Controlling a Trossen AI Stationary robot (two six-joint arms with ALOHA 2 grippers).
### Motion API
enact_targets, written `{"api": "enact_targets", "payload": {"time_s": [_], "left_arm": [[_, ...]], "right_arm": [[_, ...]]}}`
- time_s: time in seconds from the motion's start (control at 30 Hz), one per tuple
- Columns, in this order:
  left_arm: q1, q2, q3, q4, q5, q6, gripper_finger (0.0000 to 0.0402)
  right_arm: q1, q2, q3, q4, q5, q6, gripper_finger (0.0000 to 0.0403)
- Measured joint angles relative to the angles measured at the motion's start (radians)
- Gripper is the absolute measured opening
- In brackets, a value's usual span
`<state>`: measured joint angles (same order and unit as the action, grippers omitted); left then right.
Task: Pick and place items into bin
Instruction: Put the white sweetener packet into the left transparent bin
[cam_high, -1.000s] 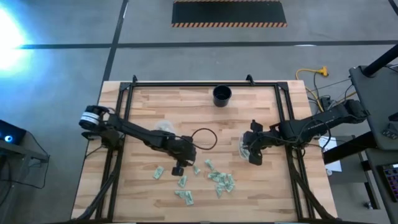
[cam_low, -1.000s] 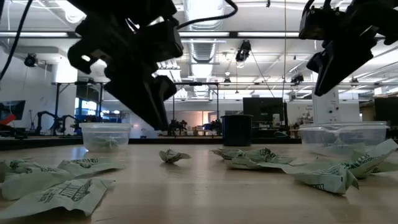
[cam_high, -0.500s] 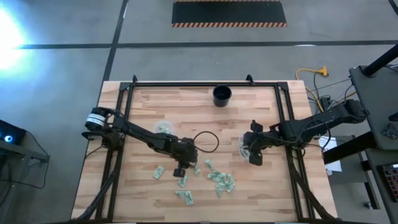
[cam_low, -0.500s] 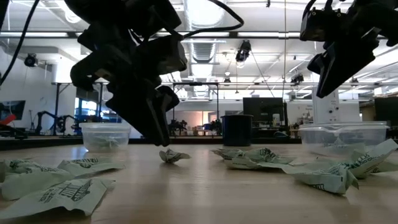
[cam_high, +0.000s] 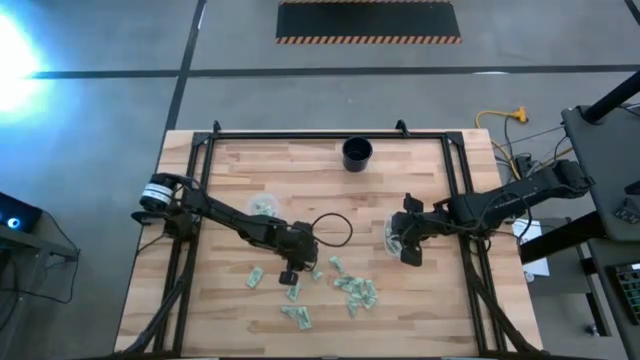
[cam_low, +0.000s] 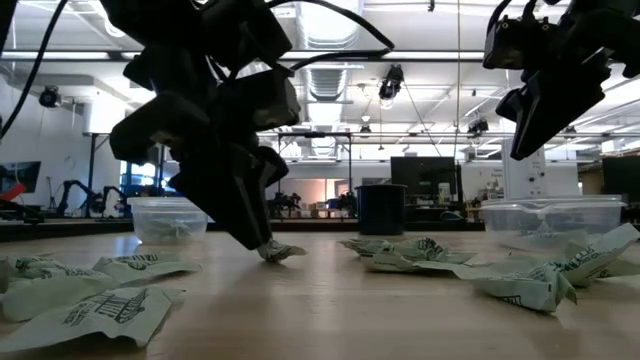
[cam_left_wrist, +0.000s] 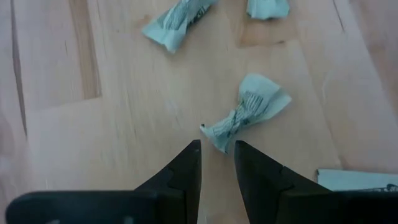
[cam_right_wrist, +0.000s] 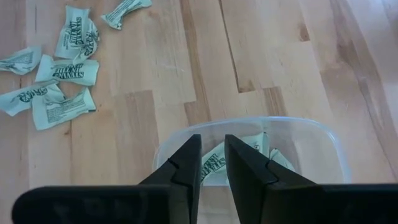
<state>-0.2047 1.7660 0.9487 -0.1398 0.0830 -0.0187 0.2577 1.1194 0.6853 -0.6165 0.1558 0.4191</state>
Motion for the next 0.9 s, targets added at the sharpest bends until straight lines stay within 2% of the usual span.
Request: {"api": "enact_targets", "payload": {"time_s": [0.4, 0.9], "left_arm": [[-0.024, 0.0, -0.003, 0.036, -0.005, 0.0, 0.008], [-0.025, 0.0, -0.007, 0.035, -0.058, 0.0, 0.008]], "right_arm": [[0.0, 0.0, -0.002, 0.002, 0.0, -0.001, 0.0058], [0.0, 0.0, -0.002, 0.003, 0.0, 0.019, 0.0059]]}}
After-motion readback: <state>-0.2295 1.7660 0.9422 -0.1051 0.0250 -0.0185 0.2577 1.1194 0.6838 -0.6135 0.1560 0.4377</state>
